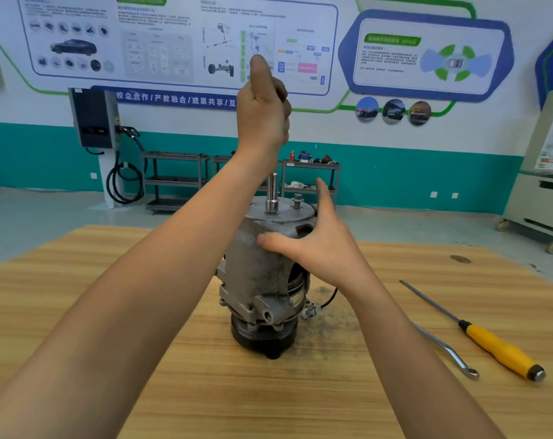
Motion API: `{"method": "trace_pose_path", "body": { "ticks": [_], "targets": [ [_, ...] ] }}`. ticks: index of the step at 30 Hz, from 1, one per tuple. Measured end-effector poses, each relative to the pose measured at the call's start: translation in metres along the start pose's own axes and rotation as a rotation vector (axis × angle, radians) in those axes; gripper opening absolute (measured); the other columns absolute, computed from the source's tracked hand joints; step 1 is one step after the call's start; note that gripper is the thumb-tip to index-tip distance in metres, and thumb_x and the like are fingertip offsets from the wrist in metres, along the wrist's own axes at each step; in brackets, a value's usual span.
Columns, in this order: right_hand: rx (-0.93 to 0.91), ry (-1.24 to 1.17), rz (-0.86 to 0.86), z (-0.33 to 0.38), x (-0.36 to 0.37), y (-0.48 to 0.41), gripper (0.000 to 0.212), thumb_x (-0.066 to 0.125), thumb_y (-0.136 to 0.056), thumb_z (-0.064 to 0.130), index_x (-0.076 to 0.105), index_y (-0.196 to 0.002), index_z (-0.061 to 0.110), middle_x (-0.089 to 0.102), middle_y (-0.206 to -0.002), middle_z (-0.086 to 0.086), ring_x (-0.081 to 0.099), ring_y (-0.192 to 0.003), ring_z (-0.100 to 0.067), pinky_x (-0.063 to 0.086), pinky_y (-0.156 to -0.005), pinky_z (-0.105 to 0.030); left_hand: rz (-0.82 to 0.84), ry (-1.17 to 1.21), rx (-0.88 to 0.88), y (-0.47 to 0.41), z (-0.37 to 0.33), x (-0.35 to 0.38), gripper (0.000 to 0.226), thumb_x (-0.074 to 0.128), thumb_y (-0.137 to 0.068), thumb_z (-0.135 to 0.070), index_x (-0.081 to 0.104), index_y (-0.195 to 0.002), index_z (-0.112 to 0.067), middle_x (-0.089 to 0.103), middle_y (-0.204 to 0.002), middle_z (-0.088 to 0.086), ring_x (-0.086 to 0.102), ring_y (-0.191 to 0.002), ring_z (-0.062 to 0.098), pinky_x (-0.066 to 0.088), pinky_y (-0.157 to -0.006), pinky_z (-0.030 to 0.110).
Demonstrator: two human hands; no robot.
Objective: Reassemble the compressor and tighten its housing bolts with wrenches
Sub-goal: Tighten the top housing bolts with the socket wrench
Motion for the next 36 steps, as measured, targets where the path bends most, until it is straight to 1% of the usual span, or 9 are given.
{"method": "trace_pose_path", "body": {
  "ticks": [11, 14, 21, 27, 30, 32, 33, 35, 36],
  "targets": [
    [0.005, 0.055, 0.080, -0.001, 0.000, 0.001, 0.118, 0.071, -0.059, 0.067, 0.004, -0.149, 0.031, 0.024, -0.154, 0.006, 0.026, -0.139, -0.019, 0.026, -0.113, -0.048, -0.134, 0.216, 0.063, -0.036, -0.038, -0.022, 0.047, 0.022, -0.102, -0.041, 0.035, -0.064, -0.016, 0.033, -0.044, -0.005, 0.021, -0.037, 0.009, 0.017, -0.038, 0.018],
    [0.014, 0.020, 0.096, -0.002, 0.000, 0.000, 0.118, 0.072, -0.057, 0.067, 0.008, -0.149, 0.031, 0.025, -0.153, 0.006, 0.027, -0.139, -0.020, 0.029, -0.111, -0.049, -0.137, 0.124, 0.105, -0.048, -0.042, -0.034, 0.048, 0.021, -0.102, -0.040, 0.033, -0.063, -0.016, 0.029, -0.049, -0.002, 0.017, -0.041, 0.011, 0.015, -0.040, 0.019],
    [0.031, 0.037, 0.100, -0.005, 0.001, -0.001, 0.117, 0.070, -0.055, 0.071, 0.011, -0.148, 0.031, 0.026, -0.153, 0.006, 0.029, -0.138, -0.022, 0.032, -0.110, -0.049, -0.160, 0.152, -0.027, -0.041, 0.005, -0.044, 0.047, 0.023, -0.102, -0.039, 0.033, -0.064, -0.015, 0.029, -0.042, -0.005, 0.017, -0.038, 0.010, 0.014, -0.041, 0.019],
    [0.052, 0.061, 0.134, -0.002, 0.000, -0.001, 0.122, 0.065, -0.053, 0.077, 0.005, -0.149, 0.032, 0.020, -0.156, 0.006, 0.023, -0.141, -0.019, 0.025, -0.113, -0.050, 0.031, 0.157, -0.147, -0.046, 0.014, -0.028, 0.046, 0.021, -0.101, -0.042, 0.035, -0.066, -0.015, 0.031, -0.041, -0.005, 0.016, -0.037, 0.010, 0.014, -0.039, 0.018],
    [-0.041, 0.159, -0.133, 0.016, -0.014, 0.001, 0.117, 0.047, -0.057, 0.086, 0.013, -0.150, 0.023, 0.019, -0.156, 0.004, 0.018, -0.143, -0.014, 0.012, -0.116, -0.051, 0.264, 0.251, -0.321, -0.047, 0.021, -0.017, 0.049, 0.017, -0.099, -0.046, 0.038, -0.067, -0.015, 0.033, -0.040, -0.005, 0.019, -0.033, 0.008, 0.016, -0.035, 0.018],
    [-0.218, 0.107, -0.404, 0.040, -0.028, 0.001, 0.086, 0.048, -0.080, 0.071, 0.037, -0.143, 0.013, 0.039, -0.148, -0.001, 0.032, -0.137, -0.014, 0.018, -0.115, -0.046, 0.377, 0.251, -0.386, -0.043, 0.024, -0.010, 0.048, 0.017, -0.098, -0.046, 0.039, -0.068, -0.016, 0.034, -0.038, -0.007, 0.022, -0.029, 0.005, 0.018, -0.035, 0.017],
    [-0.281, 0.036, -0.429, 0.051, -0.030, -0.004, 0.063, 0.050, -0.088, 0.055, 0.051, -0.133, 0.010, 0.052, -0.137, -0.004, 0.044, -0.128, -0.014, 0.029, -0.111, -0.040, 0.408, 0.240, -0.411, -0.041, 0.025, -0.007, 0.046, 0.018, -0.098, -0.045, 0.040, -0.068, -0.016, 0.033, -0.036, -0.006, 0.022, -0.028, 0.005, 0.018, -0.036, 0.017],
    [-0.279, -0.037, -0.262, 0.065, -0.022, -0.028, 0.031, 0.051, -0.094, 0.030, 0.068, -0.103, 0.006, 0.069, -0.093, -0.006, 0.059, -0.088, -0.011, 0.044, -0.083, -0.030, 0.420, 0.239, -0.457, -0.040, 0.028, -0.007, 0.043, 0.021, -0.097, -0.042, 0.041, -0.067, -0.017, 0.031, -0.034, -0.006, 0.022, -0.026, 0.004, 0.018, -0.037, 0.017],
    [-0.246, -0.001, -0.143, 0.070, -0.015, -0.042, 0.028, 0.049, -0.094, 0.022, 0.067, -0.087, 0.001, 0.061, -0.068, -0.007, 0.052, -0.066, -0.011, 0.041, -0.066, -0.029, 0.413, 0.252, -0.477, -0.040, 0.029, -0.010, 0.041, 0.023, -0.096, -0.041, 0.040, -0.067, -0.018, 0.030, -0.033, -0.006, 0.021, -0.026, 0.004, 0.018, -0.038, 0.017]
  ]
}}
Point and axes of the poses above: each hand's wrist, its own y-axis away from the middle knuckle, its own x-axis out of the palm, z = x × y, the point moved 7 cm from there along -y, towards the middle knuckle
